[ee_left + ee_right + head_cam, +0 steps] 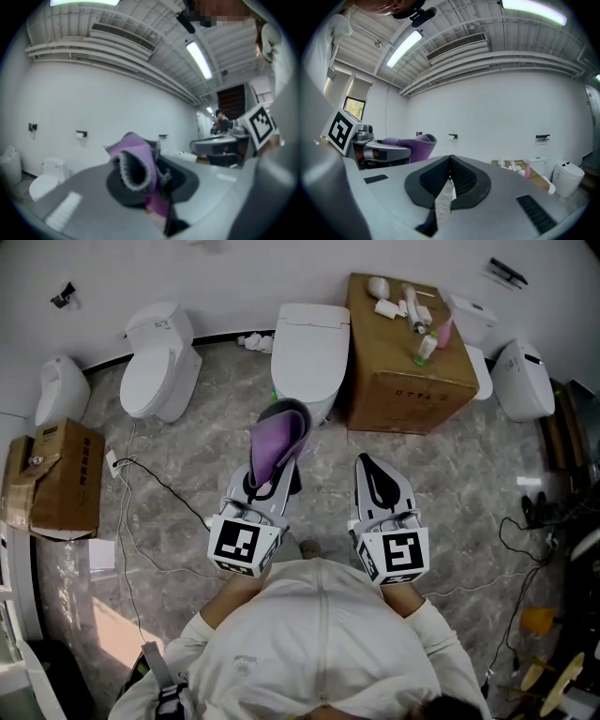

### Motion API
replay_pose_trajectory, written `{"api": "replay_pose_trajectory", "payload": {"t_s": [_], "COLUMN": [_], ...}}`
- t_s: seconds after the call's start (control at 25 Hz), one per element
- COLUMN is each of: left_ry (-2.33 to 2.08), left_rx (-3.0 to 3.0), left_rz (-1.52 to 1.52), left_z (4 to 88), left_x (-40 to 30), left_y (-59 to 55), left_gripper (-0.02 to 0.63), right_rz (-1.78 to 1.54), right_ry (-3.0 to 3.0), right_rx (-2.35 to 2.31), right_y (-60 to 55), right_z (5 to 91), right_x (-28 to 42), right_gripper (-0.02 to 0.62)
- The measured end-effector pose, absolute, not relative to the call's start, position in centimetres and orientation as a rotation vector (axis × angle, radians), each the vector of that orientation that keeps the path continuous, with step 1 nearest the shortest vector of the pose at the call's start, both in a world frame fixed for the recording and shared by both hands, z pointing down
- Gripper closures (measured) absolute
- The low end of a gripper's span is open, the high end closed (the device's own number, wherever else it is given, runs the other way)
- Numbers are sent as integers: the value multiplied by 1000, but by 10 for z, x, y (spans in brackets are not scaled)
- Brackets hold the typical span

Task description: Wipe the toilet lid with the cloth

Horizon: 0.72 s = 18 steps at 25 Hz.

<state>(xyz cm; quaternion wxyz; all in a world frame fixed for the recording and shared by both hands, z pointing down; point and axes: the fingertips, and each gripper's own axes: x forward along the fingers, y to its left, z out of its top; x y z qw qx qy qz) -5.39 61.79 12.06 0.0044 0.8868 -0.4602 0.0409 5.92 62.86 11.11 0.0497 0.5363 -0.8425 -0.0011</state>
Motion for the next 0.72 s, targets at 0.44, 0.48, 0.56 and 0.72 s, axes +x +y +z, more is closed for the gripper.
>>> {"api": "replay_pose_trajectory", "payload": {"t_s": [0.44, 0.48, 0.56, 0.72], "left_ry": [-1551, -1554, -1557, -1543], "left_rx": [2706, 2705, 2708, 2711], "left_rz": [132, 126, 114, 105], "left_z": [128, 127, 127, 134], "left_x": [-80, -81, -82, -84], "left_y": [593, 588, 578, 556], "left_gripper": [561, 561, 561, 561], "right_rz": [17, 11, -7, -21], "right_ry": [-2565, -2564, -2560, -2545], "right_rx": [1612, 1612, 1616, 1619], "right_y": [612, 608, 599, 579], "right_z": [122, 121, 120, 124], "right_x": [65, 64, 65, 63], "right_gripper": [584, 584, 584, 584]}}
